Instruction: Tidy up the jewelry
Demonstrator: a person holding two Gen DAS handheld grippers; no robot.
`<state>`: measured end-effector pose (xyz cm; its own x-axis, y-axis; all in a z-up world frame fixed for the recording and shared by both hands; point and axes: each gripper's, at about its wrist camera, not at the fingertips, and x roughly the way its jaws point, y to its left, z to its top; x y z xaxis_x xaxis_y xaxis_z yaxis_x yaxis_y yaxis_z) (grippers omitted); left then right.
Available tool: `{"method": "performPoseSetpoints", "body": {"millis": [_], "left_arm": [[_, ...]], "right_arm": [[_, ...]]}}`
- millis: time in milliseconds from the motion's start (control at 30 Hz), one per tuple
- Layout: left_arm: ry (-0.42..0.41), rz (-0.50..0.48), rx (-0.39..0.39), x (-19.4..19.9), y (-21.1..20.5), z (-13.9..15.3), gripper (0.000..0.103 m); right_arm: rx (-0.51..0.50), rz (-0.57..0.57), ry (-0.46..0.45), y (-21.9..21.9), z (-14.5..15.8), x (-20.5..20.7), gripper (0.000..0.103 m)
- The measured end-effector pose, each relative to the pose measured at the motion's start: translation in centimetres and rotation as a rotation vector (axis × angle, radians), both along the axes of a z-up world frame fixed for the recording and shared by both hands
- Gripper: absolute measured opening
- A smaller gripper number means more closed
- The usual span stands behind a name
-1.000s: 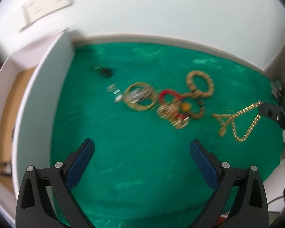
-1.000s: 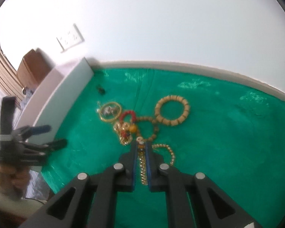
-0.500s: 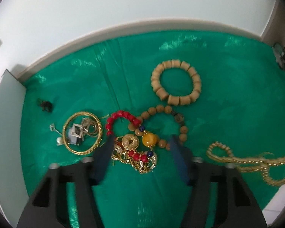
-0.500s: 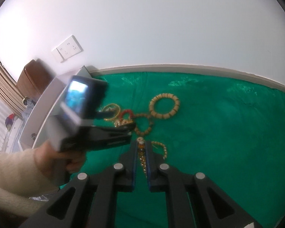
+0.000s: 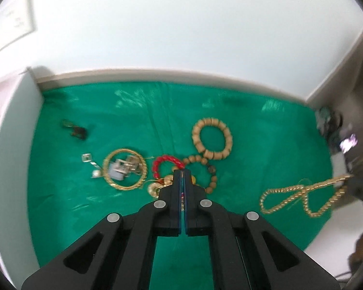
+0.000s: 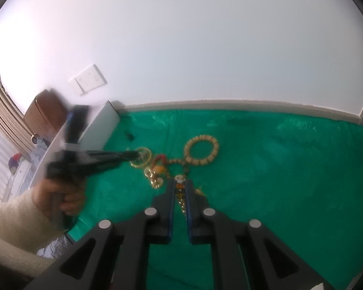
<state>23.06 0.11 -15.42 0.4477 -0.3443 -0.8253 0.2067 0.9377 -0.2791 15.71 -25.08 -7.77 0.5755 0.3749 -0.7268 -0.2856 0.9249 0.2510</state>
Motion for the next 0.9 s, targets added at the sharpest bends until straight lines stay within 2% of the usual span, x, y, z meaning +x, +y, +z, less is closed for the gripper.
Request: {"method": "performPoseSetpoints", "body": {"millis": [133,233,267,333,400,467,567,633,667,733,800,900], "left_arm": [[-0.016,0.042,0.002,-0.7,2.3,1.0,0.0],[0.021,0.025,0.033,-0.8,2.2,-0.1,0.004],[0.047,-0.003,0.028,-0.7,1.4,-0.8,0.009],[0.065,-0.069,0.037,-0.5,-0.2,-1.8,0.039],[0.042,-0.119,0.102,-0.3,-2.3,-3.0,0.047],[0.034,-0.161,0.175,0.4,-4.6,-4.7,0.047],[0.061,-0.184,0.221,1.7,-6.3,-6.8,0.044],[0.091,-0.187,0.253,2.5,-7.2,-8.3,0.039],[0.101,-0.186,0.261,2.8,-7.3,-8.7,0.037],[0.128,-0.186,0.272,3.4,-7.7,-9.8,0.022],[0.135,-0.177,0.273,3.7,-7.7,-10.3,0.014],[0.125,-0.154,0.227,3.9,-7.2,-9.5,0.013]], "right_arm": [[-0.004,0.011,-0.008,0.1,0.2,0.5,0.008],[-0.002,0.014,0.012,0.3,-0.2,0.8,0.008],[-0.002,0.017,0.018,0.5,-0.4,1.0,0.008],[-0.005,0.026,0.029,0.9,-0.7,1.1,0.008],[-0.008,0.035,0.032,1.4,-0.7,1.2,0.008],[-0.011,0.045,0.034,2.0,-0.7,1.1,0.008],[-0.015,0.05,0.027,2.4,-0.4,0.6,0.008],[-0.012,0.046,0.025,2.3,-0.3,0.3,0.008],[-0.011,0.043,0.025,2.3,-0.3,0.1,0.008],[-0.009,0.034,0.023,2.1,-0.2,-0.3,0.008],[-0.006,0.025,0.024,1.9,-0.3,-0.5,0.008],[-0.004,0.013,0.025,1.5,-0.3,-0.8,0.008]]}}
